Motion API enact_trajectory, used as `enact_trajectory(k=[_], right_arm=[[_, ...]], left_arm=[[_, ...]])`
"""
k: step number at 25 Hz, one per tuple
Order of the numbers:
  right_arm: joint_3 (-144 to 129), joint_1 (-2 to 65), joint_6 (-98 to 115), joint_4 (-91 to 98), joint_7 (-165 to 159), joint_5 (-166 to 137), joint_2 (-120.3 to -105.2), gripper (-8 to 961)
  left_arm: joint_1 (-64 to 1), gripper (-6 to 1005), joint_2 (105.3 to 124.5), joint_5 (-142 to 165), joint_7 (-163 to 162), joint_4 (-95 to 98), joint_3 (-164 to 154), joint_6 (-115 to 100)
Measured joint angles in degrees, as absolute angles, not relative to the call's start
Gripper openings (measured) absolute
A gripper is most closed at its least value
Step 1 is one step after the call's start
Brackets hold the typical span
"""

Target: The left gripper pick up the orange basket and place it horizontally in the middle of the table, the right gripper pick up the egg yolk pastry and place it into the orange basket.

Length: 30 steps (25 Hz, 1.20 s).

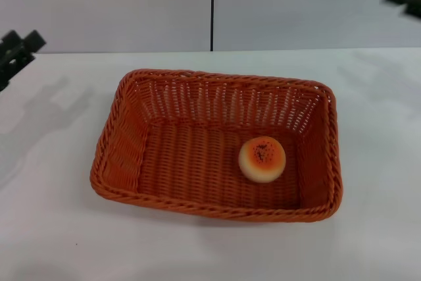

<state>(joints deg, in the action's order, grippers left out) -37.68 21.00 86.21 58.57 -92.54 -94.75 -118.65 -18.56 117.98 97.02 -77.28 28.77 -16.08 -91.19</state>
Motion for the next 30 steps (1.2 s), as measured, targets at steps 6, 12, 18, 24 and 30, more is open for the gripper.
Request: enact_trajectory(k=[6,12,18,24,30], right_arm=[[-28.1,16.1,87.5,38.7,-63.7,-77.0,-118.53,625],[-24.1,14.9,89.7,22.9,-41.1,-68.6,-118.67,625],[-23.5,17.4,89.4,9.2,-22.1,-61.8,-118.83,625],[-23.7,20.6,87.0,5.6,-18.1,-61.1,-118.86,625],[-23.2,22.0,84.7,5.1,-17.9,-61.0,-118.87,625]], left_arm=[[-15.1,764,117.99,89.5,-65.1,25.7,-16.1,-92.9],[-12.0,764,118.05,81.6,-51.0,19.3,-15.9,-93.6],[-10.6,763,118.20,77.8,-34.0,10.6,-14.7,-93.7],[-10.4,763,118.43,77.2,-19.9,1.8,-6.7,-93.5],[-11.1,762,118.57,77.2,-13.8,-0.7,-4.9,-93.4]])
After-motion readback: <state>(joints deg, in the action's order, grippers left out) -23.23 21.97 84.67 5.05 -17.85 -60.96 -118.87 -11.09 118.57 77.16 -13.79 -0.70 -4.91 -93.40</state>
